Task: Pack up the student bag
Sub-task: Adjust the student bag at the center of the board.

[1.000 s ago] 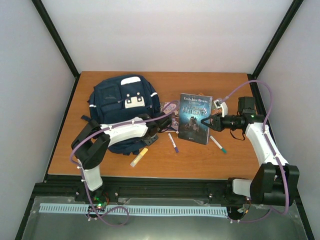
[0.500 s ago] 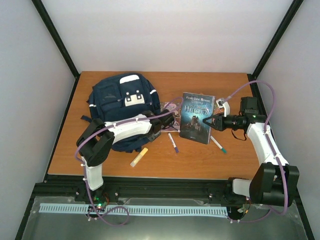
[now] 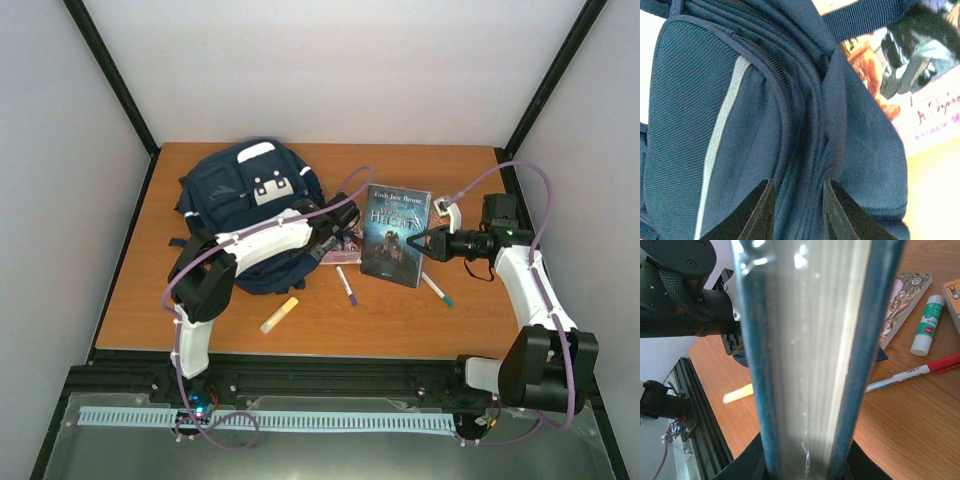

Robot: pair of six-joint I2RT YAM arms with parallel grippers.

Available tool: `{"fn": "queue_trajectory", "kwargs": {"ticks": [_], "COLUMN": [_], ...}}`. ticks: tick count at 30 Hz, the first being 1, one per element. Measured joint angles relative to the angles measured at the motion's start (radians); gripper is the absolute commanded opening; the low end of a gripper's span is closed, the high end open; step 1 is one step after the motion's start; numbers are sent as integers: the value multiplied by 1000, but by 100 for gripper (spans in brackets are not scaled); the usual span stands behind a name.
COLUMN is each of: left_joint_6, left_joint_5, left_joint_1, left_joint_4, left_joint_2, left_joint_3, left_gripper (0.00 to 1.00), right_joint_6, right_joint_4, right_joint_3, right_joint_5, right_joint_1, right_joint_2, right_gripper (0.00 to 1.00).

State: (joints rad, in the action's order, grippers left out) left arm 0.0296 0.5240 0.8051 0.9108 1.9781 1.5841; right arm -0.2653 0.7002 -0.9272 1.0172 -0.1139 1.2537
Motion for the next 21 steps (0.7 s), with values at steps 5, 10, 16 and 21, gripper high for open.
{"fn": "queue_trajectory", "kwargs": {"ticks": [5, 10, 16, 21], "left_joint_6": [5, 5, 4, 3], "left_joint_5": [-26, -105, -195, -230], "left_joint_1": [-14, -31, -76, -85], "left_joint_4": [48, 71, 79, 80], "left_joint_2": [-14, -130, -229, -213], "left_joint_3": [-5, -105, -204, -245], "left_gripper": [45, 45, 43, 42], "right_joint_6": [0, -1, -1, -2], "right_joint_4": [1, 6, 8, 9], "right_joint_3": [0, 0, 0, 0], "right_joint_5": [3, 13, 20, 22], "right_joint_1": [-5, -6, -9, -10], "right_joint_2": [0, 0, 17, 23], "right_gripper": [3, 3, 3, 3]}}
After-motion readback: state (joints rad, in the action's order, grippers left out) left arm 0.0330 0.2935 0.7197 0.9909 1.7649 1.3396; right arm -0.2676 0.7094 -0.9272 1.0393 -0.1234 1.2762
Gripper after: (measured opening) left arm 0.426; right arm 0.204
